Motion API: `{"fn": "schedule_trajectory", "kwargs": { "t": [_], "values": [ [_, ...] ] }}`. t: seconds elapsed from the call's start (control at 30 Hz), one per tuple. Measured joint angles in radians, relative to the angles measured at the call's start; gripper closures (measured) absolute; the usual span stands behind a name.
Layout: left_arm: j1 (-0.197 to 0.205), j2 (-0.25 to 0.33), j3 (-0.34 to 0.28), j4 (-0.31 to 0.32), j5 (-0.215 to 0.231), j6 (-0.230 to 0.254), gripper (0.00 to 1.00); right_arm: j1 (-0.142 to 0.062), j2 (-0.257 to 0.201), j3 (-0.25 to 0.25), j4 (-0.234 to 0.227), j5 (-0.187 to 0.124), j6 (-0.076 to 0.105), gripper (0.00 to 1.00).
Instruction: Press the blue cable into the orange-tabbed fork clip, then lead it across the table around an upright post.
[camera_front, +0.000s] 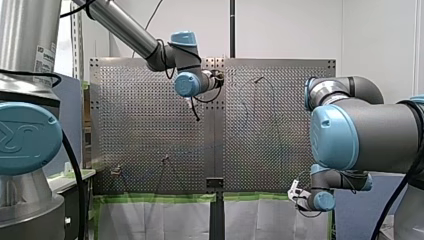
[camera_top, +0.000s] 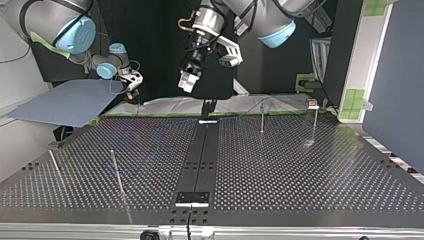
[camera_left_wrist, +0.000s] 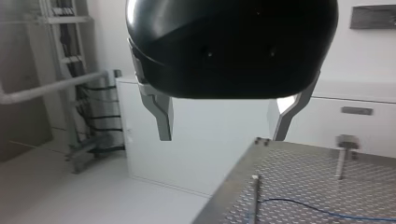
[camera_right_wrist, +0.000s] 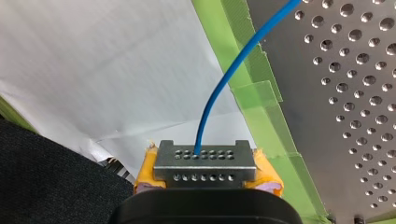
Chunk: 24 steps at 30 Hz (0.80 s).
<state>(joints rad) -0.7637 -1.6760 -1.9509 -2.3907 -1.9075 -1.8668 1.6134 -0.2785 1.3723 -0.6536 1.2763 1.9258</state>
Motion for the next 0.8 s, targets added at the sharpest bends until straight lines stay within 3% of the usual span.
{"fn": "schedule_trajectory", "kwargs": {
  "t": [0.43,0.8],
  "values": [
    [0.000,0.000,-0.133,0.007,-0.001,0.002,0.00,0.000,0.001,0.000,0.000,0.000,0.000,1.00],
    [0.007,-0.001,-0.249,0.064,-0.021,0.082,0.00,0.000,0.001,0.000,0.000,0.000,0.001,1.00]
  ]
}}
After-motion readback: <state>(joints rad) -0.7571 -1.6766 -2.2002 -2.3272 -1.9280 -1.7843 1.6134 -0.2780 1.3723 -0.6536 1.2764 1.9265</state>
